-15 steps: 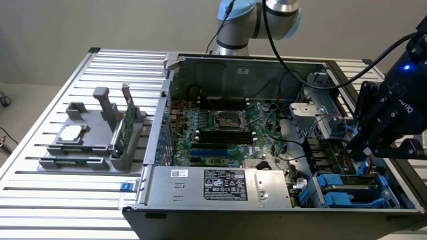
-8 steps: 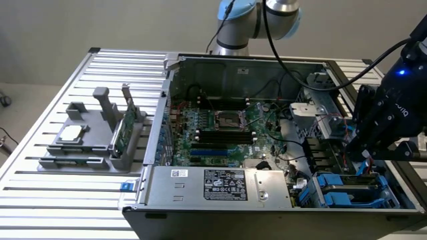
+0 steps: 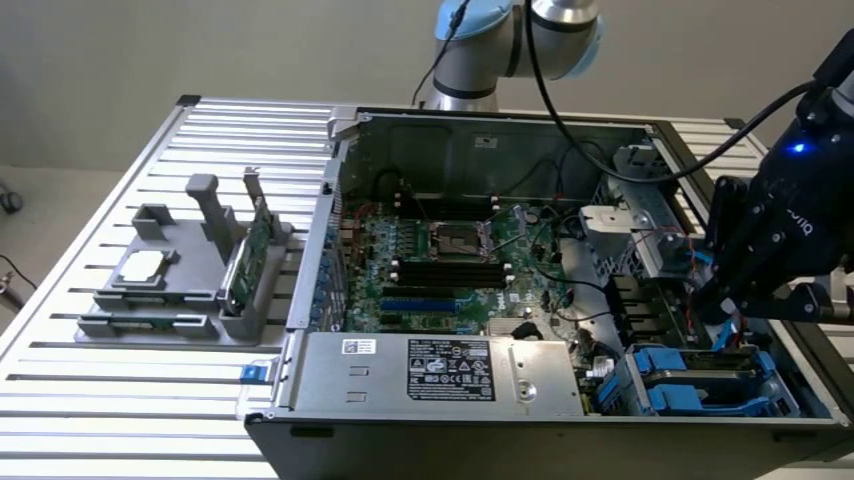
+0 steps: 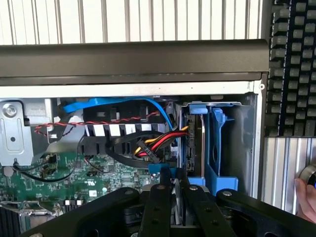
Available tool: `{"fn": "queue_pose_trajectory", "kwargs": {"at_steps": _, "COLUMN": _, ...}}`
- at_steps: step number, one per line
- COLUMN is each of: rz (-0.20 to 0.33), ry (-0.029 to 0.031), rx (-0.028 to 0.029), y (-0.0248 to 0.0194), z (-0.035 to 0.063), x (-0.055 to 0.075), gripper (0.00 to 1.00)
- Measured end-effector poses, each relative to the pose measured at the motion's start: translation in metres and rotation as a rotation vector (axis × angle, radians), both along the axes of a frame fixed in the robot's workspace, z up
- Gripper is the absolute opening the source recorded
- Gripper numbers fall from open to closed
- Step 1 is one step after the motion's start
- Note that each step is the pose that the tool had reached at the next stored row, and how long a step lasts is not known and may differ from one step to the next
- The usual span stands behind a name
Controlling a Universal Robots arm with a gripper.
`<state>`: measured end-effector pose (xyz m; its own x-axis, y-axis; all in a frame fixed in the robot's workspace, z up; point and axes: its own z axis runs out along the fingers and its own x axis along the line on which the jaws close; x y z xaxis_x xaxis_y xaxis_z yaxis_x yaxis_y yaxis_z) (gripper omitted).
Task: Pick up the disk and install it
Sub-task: 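Insert the second disk wire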
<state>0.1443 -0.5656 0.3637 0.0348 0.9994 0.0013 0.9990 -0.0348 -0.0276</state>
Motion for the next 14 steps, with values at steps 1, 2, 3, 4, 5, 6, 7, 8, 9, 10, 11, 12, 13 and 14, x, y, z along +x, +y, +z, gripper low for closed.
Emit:
{"fn": "queue_pose_trajectory", "kwargs": {"at_steps": 1, "rz": 0.000, "ry": 0.0000, "rx": 0.0000, "y": 0.0000, "z": -0.0005, "x": 0.000, "gripper": 0.16}}
{"fn": "queue_pose_trajectory", "kwargs": {"at_steps": 2, "rz": 0.000, "ry": 0.0000, "rx": 0.0002, "y": -0.0002, "z": -0.0013, "x": 0.000, "gripper": 0.16}}
{"fn": "queue_pose_trajectory", "kwargs": {"at_steps": 3, "rz": 0.000, "ry": 0.0000, "rx": 0.0002, "y": -0.0004, "z": -0.0019, "x": 0.000, "gripper": 0.16}}
{"fn": "queue_pose_trajectory", "kwargs": {"at_steps": 4, "rz": 0.000, "ry": 0.0001, "rx": 0.0000, "y": -0.0009, "z": -0.0024, "x": 0.000, "gripper": 0.16}}
{"fn": "queue_pose_trajectory", "kwargs": {"at_steps": 5, "rz": 0.000, "ry": 0.0003, "rx": 0.0001, "y": -0.0017, "z": -0.0032, "x": 0.000, "gripper": 0.16}}
{"fn": "queue_pose_trajectory", "kwargs": {"at_steps": 6, "rz": 0.000, "ry": 0.0003, "rx": 0.0002, "y": -0.0026, "z": -0.0040, "x": 0.000, "gripper": 0.16}}
{"fn": "queue_pose_trajectory", "kwargs": {"at_steps": 7, "rz": 0.000, "ry": 0.0004, "rx": 0.0002, "y": -0.0036, "z": -0.0047, "x": 0.000, "gripper": 0.16}}
{"fn": "queue_pose_trajectory", "kwargs": {"at_steps": 8, "rz": 0.000, "ry": 0.0003, "rx": 0.0002, "y": -0.0050, "z": -0.0057, "x": 0.000, "gripper": 0.16}}
{"fn": "queue_pose_trajectory", "kwargs": {"at_steps": 9, "rz": 0.000, "ry": 0.0003, "rx": 0.0000, "y": -0.0064, "z": -0.0065, "x": 0.000, "gripper": 0.16}}
{"fn": "queue_pose_trajectory", "kwargs": {"at_steps": 10, "rz": 0.000, "ry": 0.0003, "rx": 0.0001, "y": -0.0078, "z": -0.0073, "x": 0.000, "gripper": 0.16}}
{"fn": "queue_pose_trajectory", "kwargs": {"at_steps": 11, "rz": 0.000, "ry": 0.0004, "rx": 0.0001, "y": -0.0089, "z": -0.0078, "x": 0.000, "gripper": 0.16}}
{"fn": "queue_pose_trajectory", "kwargs": {"at_steps": 12, "rz": 0.000, "ry": 0.0004, "rx": 0.0001, "y": -0.0099, "z": -0.0084, "x": 0.000, "gripper": 0.16}}
{"fn": "queue_pose_trajectory", "kwargs": {"at_steps": 13, "rz": 0.000, "ry": 0.0004, "rx": 0.0002, "y": -0.0111, "z": -0.0091, "x": 0.000, "gripper": 0.16}}
{"fn": "queue_pose_trajectory", "kwargs": {"at_steps": 14, "rz": 0.000, "ry": 0.0004, "rx": 0.0002, "y": -0.0124, "z": -0.0099, "x": 0.000, "gripper": 0.16}}
